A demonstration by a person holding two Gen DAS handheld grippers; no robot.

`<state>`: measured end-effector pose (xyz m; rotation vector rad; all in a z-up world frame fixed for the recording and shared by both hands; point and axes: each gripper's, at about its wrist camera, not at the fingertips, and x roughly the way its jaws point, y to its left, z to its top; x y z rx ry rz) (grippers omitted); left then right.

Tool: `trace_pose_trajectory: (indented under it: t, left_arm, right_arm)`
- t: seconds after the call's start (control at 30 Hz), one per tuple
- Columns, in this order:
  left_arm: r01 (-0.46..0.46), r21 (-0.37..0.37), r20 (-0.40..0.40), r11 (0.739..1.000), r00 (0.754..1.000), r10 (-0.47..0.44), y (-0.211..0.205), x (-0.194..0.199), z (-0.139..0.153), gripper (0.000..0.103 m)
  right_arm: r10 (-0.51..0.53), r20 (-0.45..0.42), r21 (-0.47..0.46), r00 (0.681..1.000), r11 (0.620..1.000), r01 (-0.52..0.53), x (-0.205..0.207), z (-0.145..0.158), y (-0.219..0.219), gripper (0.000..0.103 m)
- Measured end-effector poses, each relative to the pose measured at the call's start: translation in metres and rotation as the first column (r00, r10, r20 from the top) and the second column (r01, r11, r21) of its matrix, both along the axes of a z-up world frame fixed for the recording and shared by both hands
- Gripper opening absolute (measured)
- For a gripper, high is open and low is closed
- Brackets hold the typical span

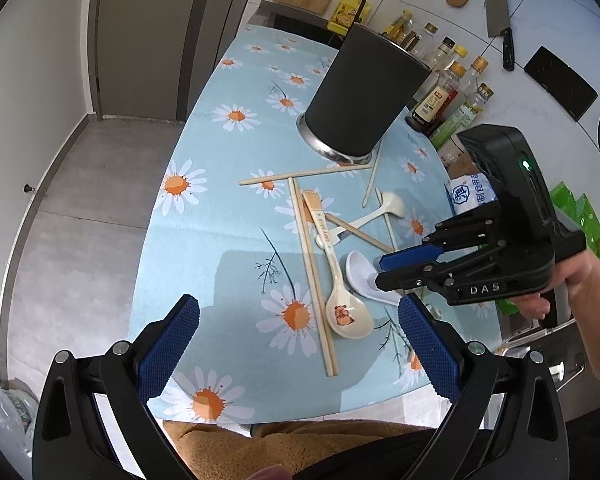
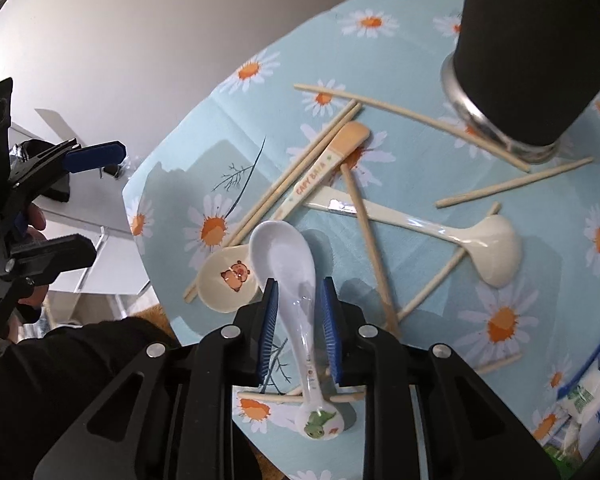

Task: Organize utensils
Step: 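Lower the right gripper onto the white green-tipped spoon handle and close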

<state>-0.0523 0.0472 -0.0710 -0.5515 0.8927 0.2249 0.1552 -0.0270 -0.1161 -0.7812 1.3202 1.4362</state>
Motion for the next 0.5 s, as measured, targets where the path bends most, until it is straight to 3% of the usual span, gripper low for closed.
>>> trace_pose_trajectory:
  t: [0.33,0.5]
  left_arm:
    - [0.034,-0.01,-0.004,0.999,0.999,-0.034,0.011,-0.003,-0.003,0.096]
    - [0.043,-0.018,-0.007,0.999,0.999,-0.043,0.016,-0.004,-0.005,0.096]
  right_arm:
    - [0.0,-0.063,-0.107,0.998,0.994,-0.006,-0.003,-0.024,0.018,0.01]
    - [-0.019,-0.092,-0.129,0.996,0.992,0.007,0.005,-0.022,0.012,0.004]
